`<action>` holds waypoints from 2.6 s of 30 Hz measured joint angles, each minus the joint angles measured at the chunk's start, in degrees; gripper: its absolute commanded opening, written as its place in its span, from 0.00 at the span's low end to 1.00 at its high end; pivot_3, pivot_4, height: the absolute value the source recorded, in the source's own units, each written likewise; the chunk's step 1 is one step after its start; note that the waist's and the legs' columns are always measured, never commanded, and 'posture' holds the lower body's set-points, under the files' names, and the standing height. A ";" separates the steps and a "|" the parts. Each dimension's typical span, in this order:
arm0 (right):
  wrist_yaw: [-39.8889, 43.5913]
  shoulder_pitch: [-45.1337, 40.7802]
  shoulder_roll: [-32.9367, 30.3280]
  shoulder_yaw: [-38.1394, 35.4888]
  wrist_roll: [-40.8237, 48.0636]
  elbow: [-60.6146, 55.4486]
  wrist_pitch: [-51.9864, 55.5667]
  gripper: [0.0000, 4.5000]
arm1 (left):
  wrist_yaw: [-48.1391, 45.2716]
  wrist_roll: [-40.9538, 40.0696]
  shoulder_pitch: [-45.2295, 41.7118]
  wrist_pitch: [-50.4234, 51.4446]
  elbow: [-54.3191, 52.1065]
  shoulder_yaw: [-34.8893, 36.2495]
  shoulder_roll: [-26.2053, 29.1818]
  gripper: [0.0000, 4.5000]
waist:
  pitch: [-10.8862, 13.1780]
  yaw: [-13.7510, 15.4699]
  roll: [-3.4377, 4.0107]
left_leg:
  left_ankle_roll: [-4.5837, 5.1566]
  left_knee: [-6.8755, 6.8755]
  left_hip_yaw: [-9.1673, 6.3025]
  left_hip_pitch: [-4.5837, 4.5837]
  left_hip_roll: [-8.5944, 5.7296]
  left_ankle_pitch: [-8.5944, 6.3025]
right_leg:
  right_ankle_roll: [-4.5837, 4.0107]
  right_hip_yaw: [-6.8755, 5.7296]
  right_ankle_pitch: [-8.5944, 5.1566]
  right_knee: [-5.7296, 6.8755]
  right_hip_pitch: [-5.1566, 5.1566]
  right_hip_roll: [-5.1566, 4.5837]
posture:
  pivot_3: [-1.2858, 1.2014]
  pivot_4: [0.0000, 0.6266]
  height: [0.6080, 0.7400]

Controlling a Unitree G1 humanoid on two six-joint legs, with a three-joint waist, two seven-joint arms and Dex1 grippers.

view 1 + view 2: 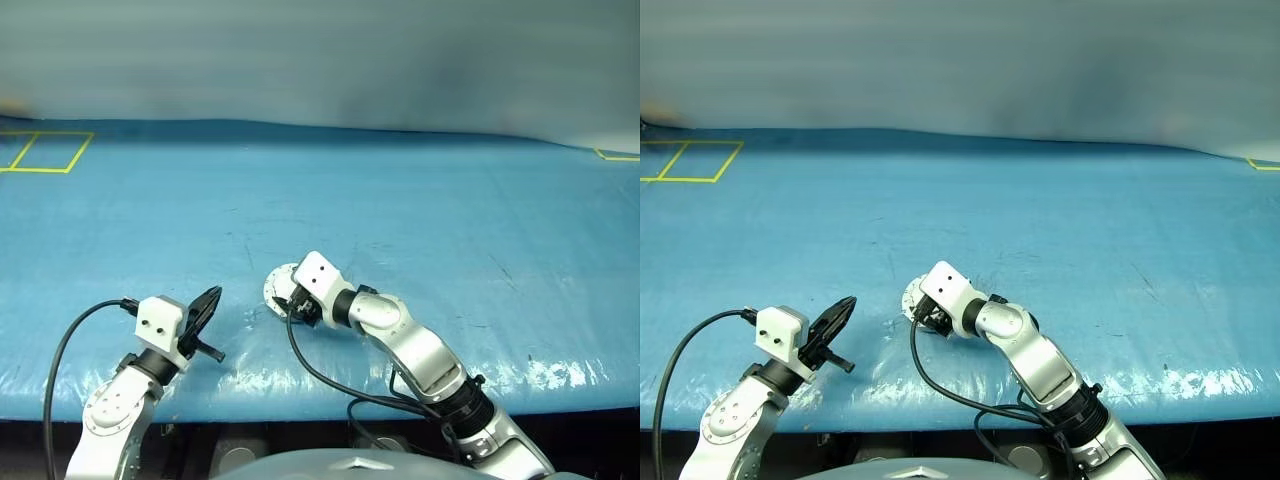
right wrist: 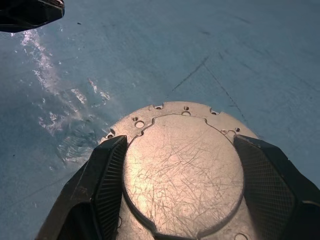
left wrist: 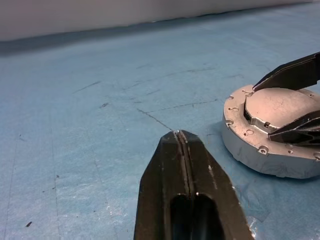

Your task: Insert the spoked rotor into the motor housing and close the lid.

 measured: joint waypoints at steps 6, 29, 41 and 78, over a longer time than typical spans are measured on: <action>-0.62 -0.24 1.42 -1.72 1.01 0.72 1.53 0.68 | 0.33 0.12 -1.04 1.79 0.00 -0.28 -0.10 0.01 | -0.04 0.06 -0.06 | 0.00 -0.01 0.01 0.00 0.00 0.00 | 0.00 0.01 0.00 -0.03 0.01 -0.01 | 0.52 0.24 1.00; -0.66 -1.62 2.03 -2.97 3.21 0.66 6.46 0.68 | 9.95 -25.69 -19.56 44.99 -2.95 8.17 -3.84 0.01 | -0.33 0.21 -0.28 | -0.02 -0.04 -0.01 0.01 -0.03 -0.01 | 0.04 -0.05 0.02 -0.14 0.07 -0.04 | 0.52 0.24 1.00; -0.68 -1.88 1.90 -2.66 3.22 0.63 6.47 0.68 | 10.84 -30.07 -29.72 50.86 6.26 3.79 -5.82 0.01 | -0.36 0.05 -0.22 | -0.02 -0.05 -0.05 0.03 -0.07 -0.01 | 0.06 -0.04 0.03 -0.17 0.12 -0.01 | 0.52 0.24 1.00; 7.31 8.67 -2.36 -17.79 18.74 -10.62 17.48 0.99 | 5.16 -26.05 -28.41 50.39 5.55 -2.22 -1.30 0.00 | -0.21 0.46 -0.17 | -0.09 -1.02 -0.10 -0.29 -0.06 -0.07 | 0.03 -0.05 -0.08 -0.77 0.03 0.00 | 0.52 0.24 1.00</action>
